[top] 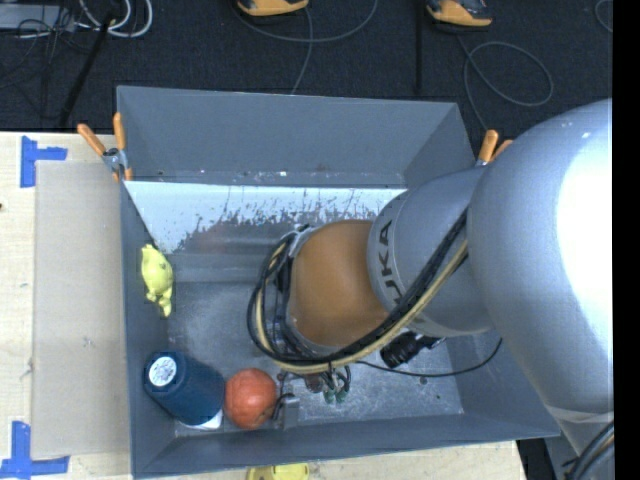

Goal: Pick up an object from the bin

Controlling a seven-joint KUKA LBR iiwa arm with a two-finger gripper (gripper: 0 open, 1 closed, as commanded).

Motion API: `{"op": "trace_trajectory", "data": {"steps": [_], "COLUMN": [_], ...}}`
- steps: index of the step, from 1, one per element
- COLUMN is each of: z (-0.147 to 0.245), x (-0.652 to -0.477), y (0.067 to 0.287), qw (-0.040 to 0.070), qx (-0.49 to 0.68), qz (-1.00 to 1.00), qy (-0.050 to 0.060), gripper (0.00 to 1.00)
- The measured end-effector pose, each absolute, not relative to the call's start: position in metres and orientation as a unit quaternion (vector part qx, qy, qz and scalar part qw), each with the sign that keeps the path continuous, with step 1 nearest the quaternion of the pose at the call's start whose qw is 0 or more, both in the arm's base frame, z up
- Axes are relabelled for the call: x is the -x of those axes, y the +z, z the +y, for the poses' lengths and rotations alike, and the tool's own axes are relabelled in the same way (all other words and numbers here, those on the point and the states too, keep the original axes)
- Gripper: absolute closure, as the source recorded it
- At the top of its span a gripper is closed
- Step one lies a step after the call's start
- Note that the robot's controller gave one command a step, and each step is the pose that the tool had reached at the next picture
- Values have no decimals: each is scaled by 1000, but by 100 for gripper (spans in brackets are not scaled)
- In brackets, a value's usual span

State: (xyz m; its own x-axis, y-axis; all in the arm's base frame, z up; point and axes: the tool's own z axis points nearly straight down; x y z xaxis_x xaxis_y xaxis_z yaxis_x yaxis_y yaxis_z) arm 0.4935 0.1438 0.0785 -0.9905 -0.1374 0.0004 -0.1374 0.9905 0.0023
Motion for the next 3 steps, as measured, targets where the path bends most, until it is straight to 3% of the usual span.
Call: {"op": "trace_trajectory", "data": {"steps": [1, 2, 3], "z": [156, 156, 147], "x": [-476, -476, -483], "y": [77, 77, 149], "qw": [-12, -12, 0], "qx": [-230, -229, -234], "qz": [-973, -973, -972], "qy": [0, 0, 0], "gripper": [100, 100, 100]}}
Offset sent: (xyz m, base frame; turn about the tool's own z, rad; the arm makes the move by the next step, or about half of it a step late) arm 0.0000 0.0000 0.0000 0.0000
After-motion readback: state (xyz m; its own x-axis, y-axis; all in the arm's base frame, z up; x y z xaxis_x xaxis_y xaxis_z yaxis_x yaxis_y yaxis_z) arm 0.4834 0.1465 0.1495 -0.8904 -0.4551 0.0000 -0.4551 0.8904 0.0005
